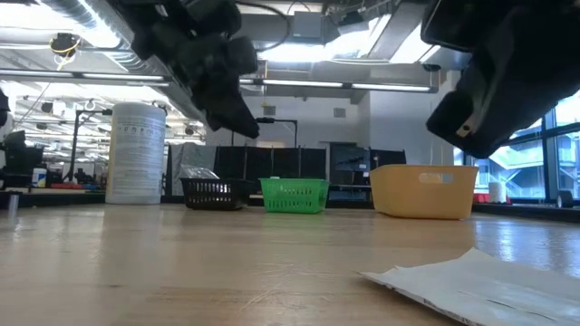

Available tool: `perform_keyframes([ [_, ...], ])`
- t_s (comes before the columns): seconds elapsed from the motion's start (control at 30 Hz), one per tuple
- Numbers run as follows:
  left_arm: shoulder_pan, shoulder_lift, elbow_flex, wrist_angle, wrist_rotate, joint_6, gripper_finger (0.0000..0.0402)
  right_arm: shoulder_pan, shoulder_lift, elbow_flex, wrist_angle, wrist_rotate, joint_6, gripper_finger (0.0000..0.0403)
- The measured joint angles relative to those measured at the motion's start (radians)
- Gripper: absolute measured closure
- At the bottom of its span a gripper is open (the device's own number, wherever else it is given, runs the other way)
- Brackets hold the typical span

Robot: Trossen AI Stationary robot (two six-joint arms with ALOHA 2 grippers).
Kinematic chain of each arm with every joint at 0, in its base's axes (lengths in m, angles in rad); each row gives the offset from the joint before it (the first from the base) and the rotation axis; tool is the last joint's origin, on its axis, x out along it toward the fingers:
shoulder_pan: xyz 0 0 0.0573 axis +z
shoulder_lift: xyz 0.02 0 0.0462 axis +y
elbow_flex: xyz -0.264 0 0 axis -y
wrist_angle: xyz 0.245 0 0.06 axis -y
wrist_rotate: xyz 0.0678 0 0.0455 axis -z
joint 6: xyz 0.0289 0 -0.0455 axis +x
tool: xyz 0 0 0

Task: Pick & Place Travel size toiletries
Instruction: Put the white bandage pack into the green bin

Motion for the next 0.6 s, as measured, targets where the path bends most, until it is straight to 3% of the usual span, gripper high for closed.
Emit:
perform_keyframes([
  [0.33,-0.130,0.000,0.000,-0.062,-0.100,-0.004,0.0353,0.054,0.128,0.000,0.199,-0.022,0.039,0.0397],
  [0.6,-0.197,0.000,0.000,-0.080,-0.106,-0.019,0.0366,0.064,0.226,0.000,0.326,-0.025,0.093,0.0399],
])
